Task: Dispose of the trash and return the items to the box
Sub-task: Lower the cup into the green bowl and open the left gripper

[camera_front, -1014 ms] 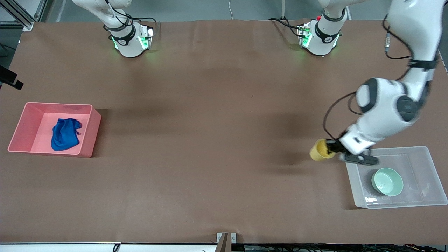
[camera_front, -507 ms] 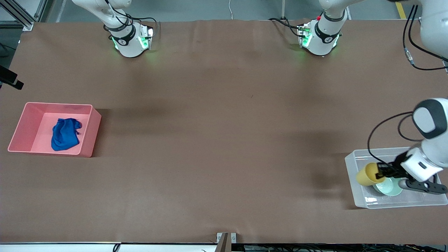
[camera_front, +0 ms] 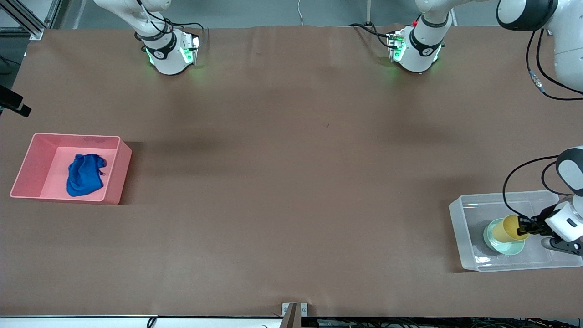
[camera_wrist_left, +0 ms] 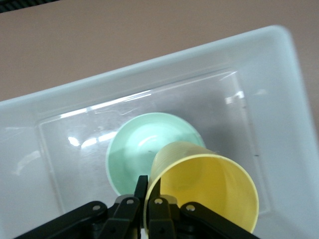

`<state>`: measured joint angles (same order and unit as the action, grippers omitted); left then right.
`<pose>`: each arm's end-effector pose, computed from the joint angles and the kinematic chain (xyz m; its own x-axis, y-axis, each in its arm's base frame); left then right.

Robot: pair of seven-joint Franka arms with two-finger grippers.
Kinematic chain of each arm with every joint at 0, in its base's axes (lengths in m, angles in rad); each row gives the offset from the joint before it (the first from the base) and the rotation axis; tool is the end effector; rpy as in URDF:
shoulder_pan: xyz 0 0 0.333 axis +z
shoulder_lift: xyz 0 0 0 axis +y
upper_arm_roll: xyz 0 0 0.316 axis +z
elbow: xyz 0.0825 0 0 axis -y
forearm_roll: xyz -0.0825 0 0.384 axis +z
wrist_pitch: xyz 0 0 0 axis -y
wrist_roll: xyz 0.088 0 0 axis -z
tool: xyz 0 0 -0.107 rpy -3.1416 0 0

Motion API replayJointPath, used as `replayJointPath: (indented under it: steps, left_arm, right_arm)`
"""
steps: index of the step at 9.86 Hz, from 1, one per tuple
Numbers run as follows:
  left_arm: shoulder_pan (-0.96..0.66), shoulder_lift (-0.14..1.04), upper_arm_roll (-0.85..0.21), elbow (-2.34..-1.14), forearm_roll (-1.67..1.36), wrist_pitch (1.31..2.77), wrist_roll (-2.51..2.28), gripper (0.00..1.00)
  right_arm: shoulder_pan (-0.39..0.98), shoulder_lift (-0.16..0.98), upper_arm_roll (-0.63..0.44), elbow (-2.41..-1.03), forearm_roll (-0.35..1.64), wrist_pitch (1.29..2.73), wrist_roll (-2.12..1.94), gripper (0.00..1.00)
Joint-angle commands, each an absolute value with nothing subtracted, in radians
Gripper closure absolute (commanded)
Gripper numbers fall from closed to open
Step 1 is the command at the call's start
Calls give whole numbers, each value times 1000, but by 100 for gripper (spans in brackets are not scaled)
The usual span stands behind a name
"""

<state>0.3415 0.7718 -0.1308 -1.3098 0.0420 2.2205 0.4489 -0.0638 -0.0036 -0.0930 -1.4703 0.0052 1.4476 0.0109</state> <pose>0.7344 0.1834 0.2957 0.9646 -0.2146 0.1533 -0.2151 -0.9765 -0.0135 0.5341 -0.0839 0.6626 0.9859 -0.1662 -0.0192 -0.1664 -0.9860 -0.0053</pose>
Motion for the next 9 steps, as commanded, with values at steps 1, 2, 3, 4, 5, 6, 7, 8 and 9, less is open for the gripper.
replayJointPath:
  steps: [1,2,3,4,5,6,7,8,9]
  left_arm:
    - [331,851,-101,-1279,63,2276,453,100]
    - [330,860,-100,-1281,63,2278,445,98]
    - [328,861,-101,-1284,61,2278,434,87]
    - [330,847,-103,-1287,54,2278,417,46]
    - [328,822,-115,-1307,52,2276,407,0]
    - [324,771,-120,-1324,54,2267,411,0]
    - [325,729,-145,-1328,52,2244,413,0]
    - [325,674,-167,-1347,54,2203,408,0]
    - [322,597,-199,-1374,54,2141,397,0]
  right_arm:
    - [-61,-23,-91,-1493,-11,1451,20,0]
    - [-61,-23,-91,-1493,-11,1451,20,0]
    - [-60,-23,-91,-1493,-11,1454,18,0]
    - [-60,-23,-91,-1493,-11,1456,18,0]
    - [-60,-23,-91,-1491,-11,1456,18,0]
    - [-60,-23,-91,-1491,-9,1453,18,0]
    - [-60,-23,-91,-1491,-9,1460,18,0]
    - [-58,-23,-91,-1491,-8,1468,20,0]
    - [-58,-23,-91,-1493,-8,1473,20,0]
